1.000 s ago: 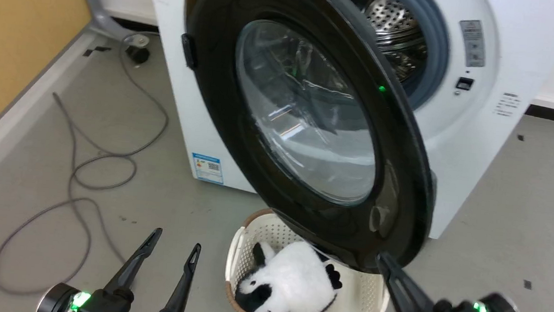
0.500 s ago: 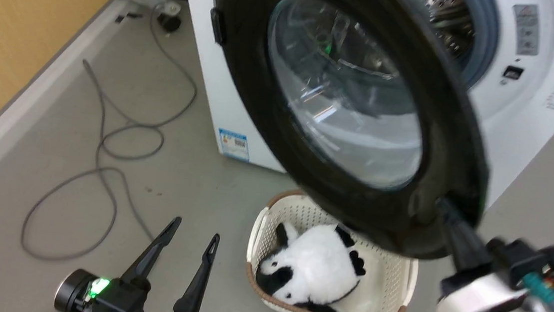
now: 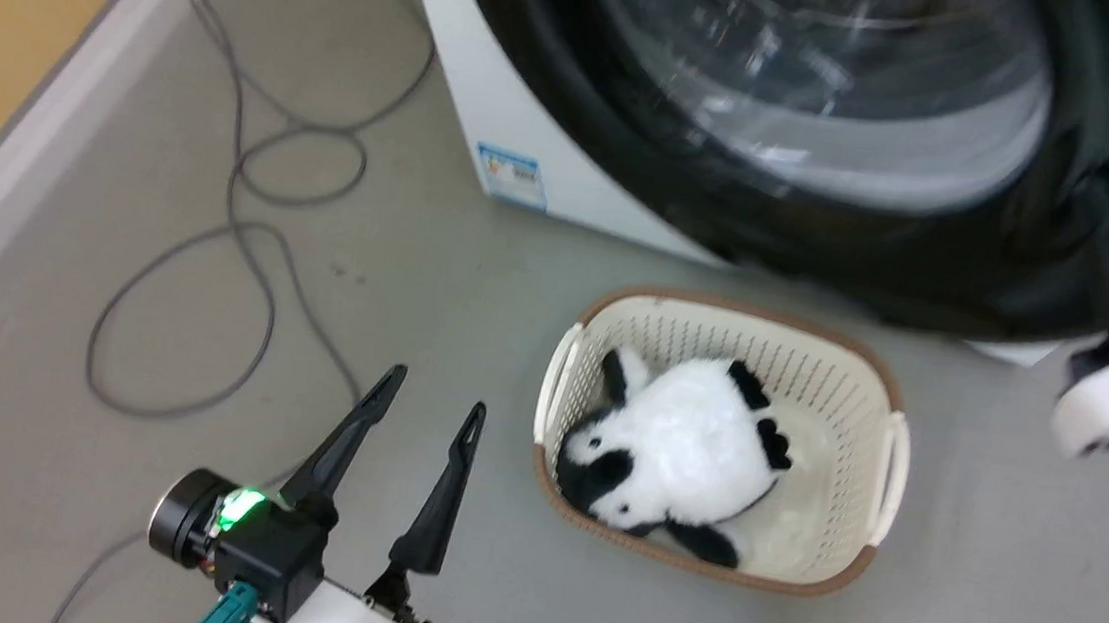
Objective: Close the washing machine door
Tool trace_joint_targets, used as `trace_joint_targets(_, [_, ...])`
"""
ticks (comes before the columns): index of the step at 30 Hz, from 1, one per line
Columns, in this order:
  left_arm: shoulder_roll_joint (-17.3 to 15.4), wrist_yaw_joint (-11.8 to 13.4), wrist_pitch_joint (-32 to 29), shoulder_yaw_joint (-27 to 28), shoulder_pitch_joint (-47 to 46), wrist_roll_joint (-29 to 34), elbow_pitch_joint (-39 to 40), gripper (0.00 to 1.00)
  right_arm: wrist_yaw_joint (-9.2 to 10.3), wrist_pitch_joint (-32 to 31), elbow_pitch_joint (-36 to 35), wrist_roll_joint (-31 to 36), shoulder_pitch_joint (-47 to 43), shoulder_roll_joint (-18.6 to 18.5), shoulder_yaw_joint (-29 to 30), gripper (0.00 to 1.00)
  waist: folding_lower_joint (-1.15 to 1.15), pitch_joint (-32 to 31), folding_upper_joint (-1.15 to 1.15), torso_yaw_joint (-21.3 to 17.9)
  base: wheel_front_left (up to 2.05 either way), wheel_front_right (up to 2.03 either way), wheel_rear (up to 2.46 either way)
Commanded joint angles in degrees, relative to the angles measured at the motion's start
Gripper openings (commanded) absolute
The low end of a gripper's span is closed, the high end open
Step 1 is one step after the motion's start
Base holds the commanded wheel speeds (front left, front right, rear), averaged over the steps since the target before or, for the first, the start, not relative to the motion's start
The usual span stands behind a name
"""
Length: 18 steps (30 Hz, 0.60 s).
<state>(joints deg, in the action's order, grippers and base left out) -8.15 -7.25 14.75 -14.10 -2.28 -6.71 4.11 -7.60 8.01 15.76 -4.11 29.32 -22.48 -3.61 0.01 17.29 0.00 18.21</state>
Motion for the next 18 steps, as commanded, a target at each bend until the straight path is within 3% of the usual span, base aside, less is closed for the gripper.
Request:
trace_joint_targets(1, [0.15,-0.24,0.25,-0.1,-1.13,0.04,0.1,1.0,0.11,-0.37,0.47,-0.24,1.72,-0.85,0.32,0.0,-0.01,2.08,0.0,0.85,0.0,0.0,0.0])
trace_joint_targets(18, [2.09,-0.24,0.25,-0.51,-4.68,-0.24,-0.52,1.0,0.11,-6.1,7.62,1.38,17.38,-6.46,5.43,0.0,-0.01,7.4,0.0,2.9,0.0,0.0,0.0])
